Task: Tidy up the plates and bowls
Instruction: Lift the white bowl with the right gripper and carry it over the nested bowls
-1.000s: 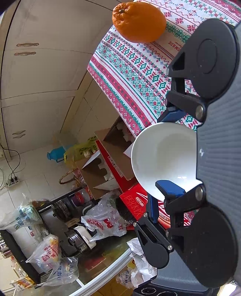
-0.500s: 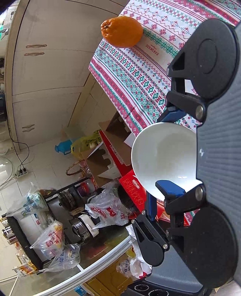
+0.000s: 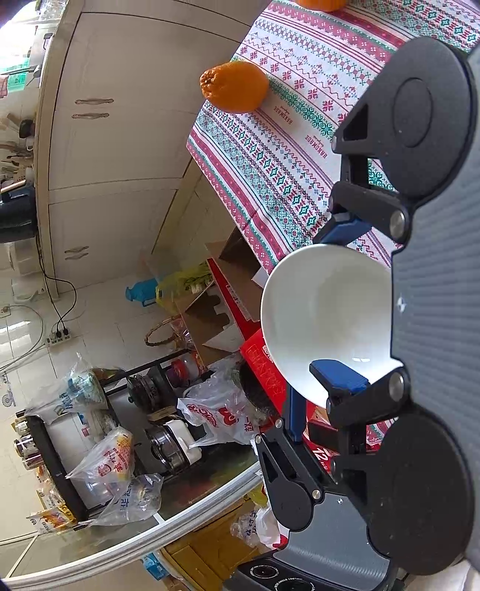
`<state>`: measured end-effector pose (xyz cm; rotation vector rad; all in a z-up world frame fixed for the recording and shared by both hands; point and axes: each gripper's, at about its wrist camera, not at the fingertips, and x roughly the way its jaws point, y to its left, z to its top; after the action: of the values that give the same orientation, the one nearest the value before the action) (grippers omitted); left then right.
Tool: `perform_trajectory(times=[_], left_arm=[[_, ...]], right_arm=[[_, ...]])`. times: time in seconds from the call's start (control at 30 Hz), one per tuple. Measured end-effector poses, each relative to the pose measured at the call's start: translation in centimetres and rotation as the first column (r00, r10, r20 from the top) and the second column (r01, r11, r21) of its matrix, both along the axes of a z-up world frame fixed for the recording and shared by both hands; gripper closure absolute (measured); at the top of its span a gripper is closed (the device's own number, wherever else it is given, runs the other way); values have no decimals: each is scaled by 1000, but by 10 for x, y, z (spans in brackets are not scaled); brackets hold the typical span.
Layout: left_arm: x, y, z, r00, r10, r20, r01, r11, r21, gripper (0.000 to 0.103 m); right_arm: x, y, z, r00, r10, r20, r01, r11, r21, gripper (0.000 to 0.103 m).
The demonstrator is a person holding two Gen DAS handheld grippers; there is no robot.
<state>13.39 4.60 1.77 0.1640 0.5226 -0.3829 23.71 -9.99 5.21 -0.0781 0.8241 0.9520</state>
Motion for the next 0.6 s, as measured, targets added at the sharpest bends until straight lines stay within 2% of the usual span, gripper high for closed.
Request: perform_trajectory(times=[0.6], left_arm=[[-23,-32,1,996,-92,-3,92,996,7,11]], right_arm=[[-39,-45,3,997,-72,22,72,997,7,31]])
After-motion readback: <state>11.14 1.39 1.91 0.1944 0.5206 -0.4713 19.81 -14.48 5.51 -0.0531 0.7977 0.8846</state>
